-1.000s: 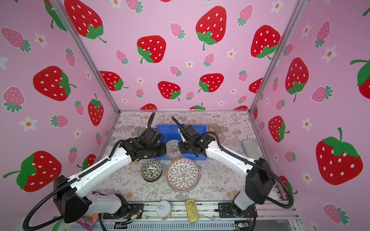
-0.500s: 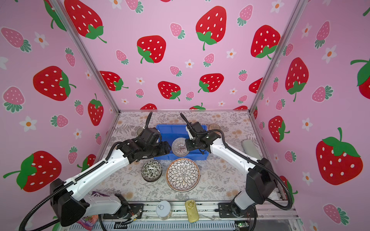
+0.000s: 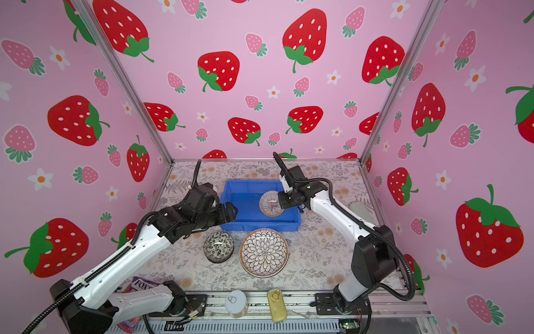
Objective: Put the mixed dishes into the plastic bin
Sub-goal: 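Lower the striped bowl into the bin with right gripper while left gripper withdraws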
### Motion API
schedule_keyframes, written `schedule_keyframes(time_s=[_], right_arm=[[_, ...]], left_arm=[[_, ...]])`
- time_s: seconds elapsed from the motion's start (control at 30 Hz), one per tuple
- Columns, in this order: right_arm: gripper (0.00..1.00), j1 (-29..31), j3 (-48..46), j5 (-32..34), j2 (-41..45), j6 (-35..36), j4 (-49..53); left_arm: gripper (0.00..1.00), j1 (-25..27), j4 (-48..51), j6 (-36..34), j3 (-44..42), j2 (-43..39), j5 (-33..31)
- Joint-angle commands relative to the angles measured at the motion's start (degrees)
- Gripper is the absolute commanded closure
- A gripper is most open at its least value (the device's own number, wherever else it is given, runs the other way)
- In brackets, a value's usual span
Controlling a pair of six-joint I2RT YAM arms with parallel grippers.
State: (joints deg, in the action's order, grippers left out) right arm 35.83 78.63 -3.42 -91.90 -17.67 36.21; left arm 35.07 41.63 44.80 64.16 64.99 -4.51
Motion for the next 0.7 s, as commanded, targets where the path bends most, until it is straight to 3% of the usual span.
schedule_keyframes(time_s=[0.0, 0.3, 0.67], right_arm=[[1.0, -1.39, 2.88, -0.89, -1.93, 2.83, 2.08], [1.0, -2.94, 5.57, 0.67, -7.55, 7.02, 5.62], [1.0, -3.41, 4.25, 0.61, -10.93, 6.89, 3.14]], left_arm=[[0.09, -1.63, 2.07, -0.4, -1.32, -1.39, -0.83], [0.09, -4.46, 1.62, -1.2, -3.34, -2.85, 1.94], [0.09, -6.0, 1.08, -1.38, -5.52, -4.37, 3.45]])
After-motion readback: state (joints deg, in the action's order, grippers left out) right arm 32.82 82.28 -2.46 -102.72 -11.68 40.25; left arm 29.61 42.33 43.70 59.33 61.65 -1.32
